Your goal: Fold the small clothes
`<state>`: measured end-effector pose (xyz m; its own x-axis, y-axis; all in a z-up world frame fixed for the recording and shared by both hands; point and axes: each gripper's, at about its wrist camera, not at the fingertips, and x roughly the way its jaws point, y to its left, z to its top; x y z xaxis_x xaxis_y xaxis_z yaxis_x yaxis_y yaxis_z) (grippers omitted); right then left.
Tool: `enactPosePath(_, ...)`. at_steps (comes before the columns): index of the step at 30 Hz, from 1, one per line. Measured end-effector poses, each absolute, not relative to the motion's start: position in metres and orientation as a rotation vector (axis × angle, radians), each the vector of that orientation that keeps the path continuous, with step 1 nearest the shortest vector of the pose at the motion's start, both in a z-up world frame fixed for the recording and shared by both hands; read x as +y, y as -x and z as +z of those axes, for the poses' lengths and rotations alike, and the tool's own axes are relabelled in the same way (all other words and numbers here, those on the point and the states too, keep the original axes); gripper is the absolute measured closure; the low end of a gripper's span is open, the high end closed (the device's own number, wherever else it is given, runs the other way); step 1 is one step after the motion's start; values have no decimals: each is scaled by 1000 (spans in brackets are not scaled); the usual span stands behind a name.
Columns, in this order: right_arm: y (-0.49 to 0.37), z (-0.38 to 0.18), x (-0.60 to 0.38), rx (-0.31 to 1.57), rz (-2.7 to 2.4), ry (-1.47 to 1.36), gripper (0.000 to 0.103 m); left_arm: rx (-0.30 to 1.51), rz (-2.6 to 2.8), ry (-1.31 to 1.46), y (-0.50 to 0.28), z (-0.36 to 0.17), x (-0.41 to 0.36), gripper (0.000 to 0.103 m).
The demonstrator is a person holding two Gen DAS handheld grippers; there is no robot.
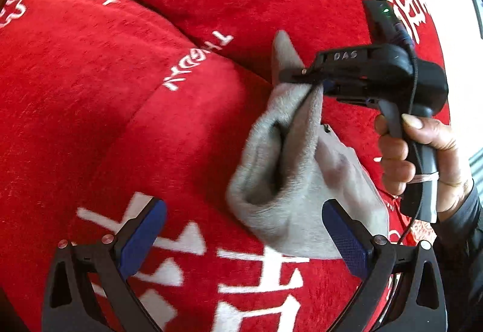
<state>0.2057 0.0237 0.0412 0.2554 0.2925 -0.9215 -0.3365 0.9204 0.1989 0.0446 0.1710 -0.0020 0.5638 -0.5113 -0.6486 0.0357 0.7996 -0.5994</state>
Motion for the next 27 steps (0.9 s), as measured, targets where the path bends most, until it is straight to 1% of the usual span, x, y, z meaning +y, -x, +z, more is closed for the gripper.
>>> enactPosePath(6,-200,41,6,1221,459,-48,83,911,-365,544,-55,1,145,0)
enactPosePath(7,-200,40,5,1221,466,-64,83,903,-338,538,-58,2,142,6)
enactPosePath(8,-200,40,6,1220,468,-70,83,895,-342,542,-60,2,141,42)
enactPosePath(10,-199,43,-1,1219,474,-77,83,937,-419,551,-67,-1,134,91)
enactPosePath(16,-205,33,0,1238,463,-92,81,839,-358,426,-57,20,118,91)
enactPosePath(19,-213,28,5,1271,443,-102,77,791,-298,308,-50,30,101,91)
enactPosePath(20,-217,25,8,1297,433,-101,67,778,-280,273,-47,32,98,91)
enactPosePath(21,-220,22,11,1314,424,-97,59,760,-258,219,-43,35,90,91)
enactPosePath(22,-223,19,17,1329,409,-80,48,750,-251,188,-40,37,87,91)
enactPosePath(23,-226,18,22,1335,396,-59,44,742,-246,164,-37,39,84,91)
enactPosePath(27,-239,0,52,1437,368,33,39,733,-242,135,-34,41,82,91)
